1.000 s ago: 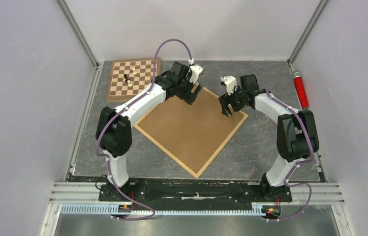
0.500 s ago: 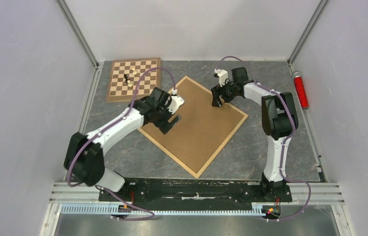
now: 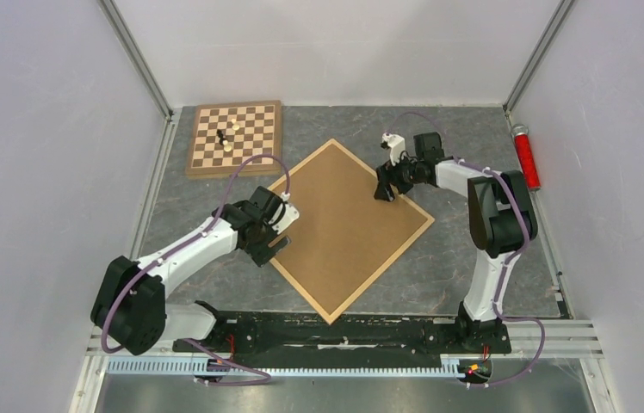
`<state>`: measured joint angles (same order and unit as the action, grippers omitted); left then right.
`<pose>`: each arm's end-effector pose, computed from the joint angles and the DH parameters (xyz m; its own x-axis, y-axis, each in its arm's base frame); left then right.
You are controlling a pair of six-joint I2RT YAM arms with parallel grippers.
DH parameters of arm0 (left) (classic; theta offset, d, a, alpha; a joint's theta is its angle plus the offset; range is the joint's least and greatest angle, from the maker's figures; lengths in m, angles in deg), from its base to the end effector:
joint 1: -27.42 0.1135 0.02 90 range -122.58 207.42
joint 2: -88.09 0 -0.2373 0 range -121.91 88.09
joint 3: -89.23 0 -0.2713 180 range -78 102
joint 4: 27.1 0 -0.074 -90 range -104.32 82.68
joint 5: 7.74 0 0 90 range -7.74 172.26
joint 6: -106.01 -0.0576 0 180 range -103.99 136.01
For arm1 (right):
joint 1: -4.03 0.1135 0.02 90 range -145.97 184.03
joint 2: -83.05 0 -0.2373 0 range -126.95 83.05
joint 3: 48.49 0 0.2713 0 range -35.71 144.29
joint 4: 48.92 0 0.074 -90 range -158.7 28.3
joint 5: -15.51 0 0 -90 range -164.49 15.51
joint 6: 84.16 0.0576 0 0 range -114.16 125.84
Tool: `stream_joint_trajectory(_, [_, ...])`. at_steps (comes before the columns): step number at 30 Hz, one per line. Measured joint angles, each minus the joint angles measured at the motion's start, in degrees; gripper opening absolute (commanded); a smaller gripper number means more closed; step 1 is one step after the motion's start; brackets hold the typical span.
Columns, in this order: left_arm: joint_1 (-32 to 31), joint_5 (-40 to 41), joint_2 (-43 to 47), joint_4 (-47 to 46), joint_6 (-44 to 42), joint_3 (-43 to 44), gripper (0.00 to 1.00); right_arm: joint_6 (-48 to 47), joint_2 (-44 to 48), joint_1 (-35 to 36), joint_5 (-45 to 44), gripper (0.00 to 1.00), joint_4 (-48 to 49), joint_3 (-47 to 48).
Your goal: Put the photo into the frame
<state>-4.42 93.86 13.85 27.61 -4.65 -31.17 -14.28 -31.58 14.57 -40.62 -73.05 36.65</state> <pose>0.2304 -0.1295 0.1513 -0.5827 0.7687 -0.2636 0.7076 0.6395 0.3005 0.4142 0.1097 0.0976 -0.5792 -0.3983 -0.7113 -0.7200 0.6590 0.2173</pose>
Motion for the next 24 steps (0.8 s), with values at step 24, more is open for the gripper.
stream_joint_trajectory(24, [0.63,5.33,-13.84,1.16,-5.64,0.31,0.92,-2.86,23.43,-0.50,0.50,0.75,-3.08,-27.06])
